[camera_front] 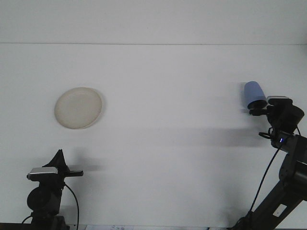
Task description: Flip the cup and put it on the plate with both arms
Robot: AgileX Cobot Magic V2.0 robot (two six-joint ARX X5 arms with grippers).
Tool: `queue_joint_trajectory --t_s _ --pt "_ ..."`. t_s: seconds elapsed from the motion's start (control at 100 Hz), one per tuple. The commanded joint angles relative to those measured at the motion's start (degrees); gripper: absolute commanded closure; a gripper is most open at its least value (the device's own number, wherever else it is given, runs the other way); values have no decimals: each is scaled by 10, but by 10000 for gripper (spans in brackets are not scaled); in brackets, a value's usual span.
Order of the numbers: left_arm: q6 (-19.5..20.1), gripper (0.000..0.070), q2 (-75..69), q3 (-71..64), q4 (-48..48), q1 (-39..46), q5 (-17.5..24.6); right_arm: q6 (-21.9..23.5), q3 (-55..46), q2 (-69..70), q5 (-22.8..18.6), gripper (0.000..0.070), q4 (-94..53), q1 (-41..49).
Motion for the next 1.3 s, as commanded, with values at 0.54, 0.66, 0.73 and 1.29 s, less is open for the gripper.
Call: queue_joint_trajectory --t_s 0.54,0.66,0.73,1.29 --pt "5 688 -1 -11 6 0 1 19 26 25 -27 697 32 -3" --pt "5 688 -1 -11 6 0 1 34 26 0 -31 697 0 -3" --pt "5 688 -1 -11 6 0 1 34 26 -30 -30 697 -45 -3" --pt "5 688 -1 -11 6 0 1 122 35 -402 92 697 -577 149"
